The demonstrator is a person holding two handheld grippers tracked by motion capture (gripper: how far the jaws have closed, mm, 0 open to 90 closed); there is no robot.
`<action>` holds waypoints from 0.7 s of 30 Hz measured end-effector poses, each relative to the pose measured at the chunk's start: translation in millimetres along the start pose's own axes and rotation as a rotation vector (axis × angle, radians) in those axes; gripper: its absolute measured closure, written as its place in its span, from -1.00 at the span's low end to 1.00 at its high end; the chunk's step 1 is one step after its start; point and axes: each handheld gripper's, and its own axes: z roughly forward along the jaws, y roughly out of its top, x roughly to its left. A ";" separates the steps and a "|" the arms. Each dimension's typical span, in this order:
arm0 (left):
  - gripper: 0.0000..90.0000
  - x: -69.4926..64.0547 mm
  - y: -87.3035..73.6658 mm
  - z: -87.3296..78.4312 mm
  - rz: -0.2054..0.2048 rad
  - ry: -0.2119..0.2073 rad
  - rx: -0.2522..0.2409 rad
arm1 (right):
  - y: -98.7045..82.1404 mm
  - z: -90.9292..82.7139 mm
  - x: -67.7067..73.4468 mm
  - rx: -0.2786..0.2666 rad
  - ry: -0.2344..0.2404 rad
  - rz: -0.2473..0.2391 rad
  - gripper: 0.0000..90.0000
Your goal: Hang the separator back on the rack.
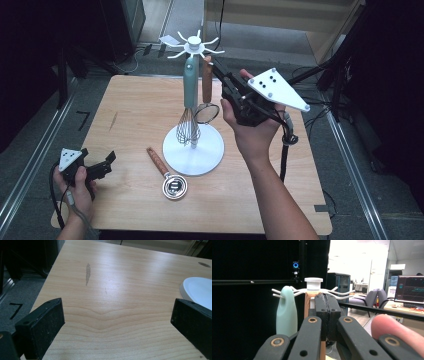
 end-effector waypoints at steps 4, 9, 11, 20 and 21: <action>-1.00 0.0 0.0 0.1 0.000 0.000 0.000 | 0.4 -0.4 3.3 0.002 0.013 -0.001 1.00; -1.00 0.0 0.0 0.1 0.000 0.001 0.000 | 0.2 -1.3 10.5 0.004 0.038 -0.005 1.00; -1.00 -0.1 0.0 0.2 -0.001 0.000 0.001 | -0.1 -0.9 11.6 0.004 0.044 -0.008 1.00; -1.00 0.1 0.1 0.2 -0.002 -0.001 0.002 | -1.3 2.8 22.1 0.008 0.068 -0.003 1.00; -1.00 0.1 0.0 0.3 -0.003 -0.002 0.001 | -1.6 3.4 23.2 0.007 0.070 -0.003 1.00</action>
